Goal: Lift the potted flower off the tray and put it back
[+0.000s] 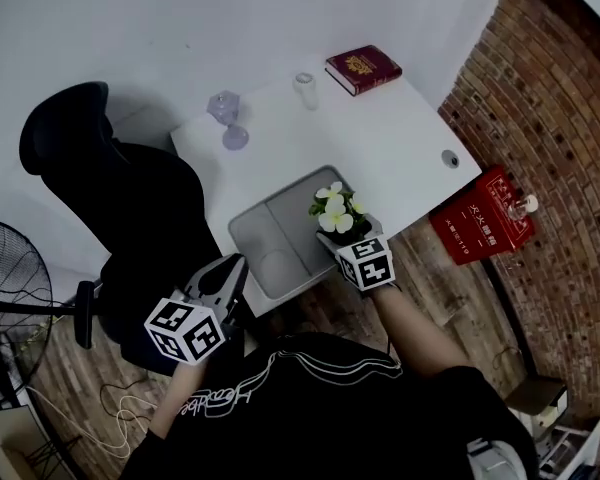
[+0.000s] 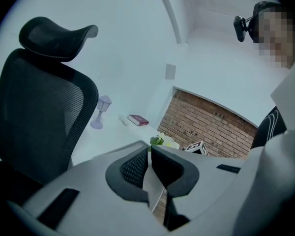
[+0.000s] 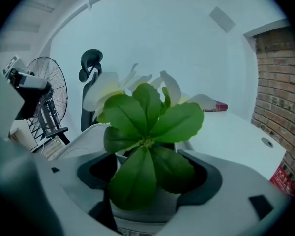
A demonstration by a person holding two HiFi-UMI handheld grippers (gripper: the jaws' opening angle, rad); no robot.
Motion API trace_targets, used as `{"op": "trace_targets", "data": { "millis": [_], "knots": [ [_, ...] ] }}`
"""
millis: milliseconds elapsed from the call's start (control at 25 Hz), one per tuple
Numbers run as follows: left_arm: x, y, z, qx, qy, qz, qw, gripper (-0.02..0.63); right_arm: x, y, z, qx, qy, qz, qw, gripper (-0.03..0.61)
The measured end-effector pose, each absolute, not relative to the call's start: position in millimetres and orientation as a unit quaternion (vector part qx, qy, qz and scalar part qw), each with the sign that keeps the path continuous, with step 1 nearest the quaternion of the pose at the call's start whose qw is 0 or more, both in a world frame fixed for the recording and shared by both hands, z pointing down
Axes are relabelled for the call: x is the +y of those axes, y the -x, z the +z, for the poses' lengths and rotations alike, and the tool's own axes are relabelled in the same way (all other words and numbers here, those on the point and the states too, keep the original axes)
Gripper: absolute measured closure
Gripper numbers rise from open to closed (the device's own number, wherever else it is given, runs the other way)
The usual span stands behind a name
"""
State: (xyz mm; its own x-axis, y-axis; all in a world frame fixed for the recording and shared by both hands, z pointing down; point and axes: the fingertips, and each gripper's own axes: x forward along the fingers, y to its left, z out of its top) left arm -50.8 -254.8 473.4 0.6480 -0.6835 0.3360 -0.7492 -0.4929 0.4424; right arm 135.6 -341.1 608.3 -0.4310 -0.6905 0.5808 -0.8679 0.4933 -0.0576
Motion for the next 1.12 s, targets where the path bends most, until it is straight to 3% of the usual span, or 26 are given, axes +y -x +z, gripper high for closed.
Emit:
{"op": "trace_targets", "data": {
  "millis": [80,480,1120],
  "knots": [
    [-254.4,51.7,474.5,-0.422,-0.860,0.054,0.284,0.568,-342.5,-136.9,610.0,-0.826,-0.471,0.176,0.253,0.229],
    [-258.3,51.9,479.2,-0.437,-0.851,0.039,0.288,0.568,-346.0,-136.5,608.1,-0.835,-0.455,0.172,0.257,0.239],
    [-238.4,47.2,467.4,-0.410,-0.863,0.053,0.289,0.568,-311.0,-126.9,531.4,-0.863,-0.448,0.171,0.159,0.239]
  ]
}}
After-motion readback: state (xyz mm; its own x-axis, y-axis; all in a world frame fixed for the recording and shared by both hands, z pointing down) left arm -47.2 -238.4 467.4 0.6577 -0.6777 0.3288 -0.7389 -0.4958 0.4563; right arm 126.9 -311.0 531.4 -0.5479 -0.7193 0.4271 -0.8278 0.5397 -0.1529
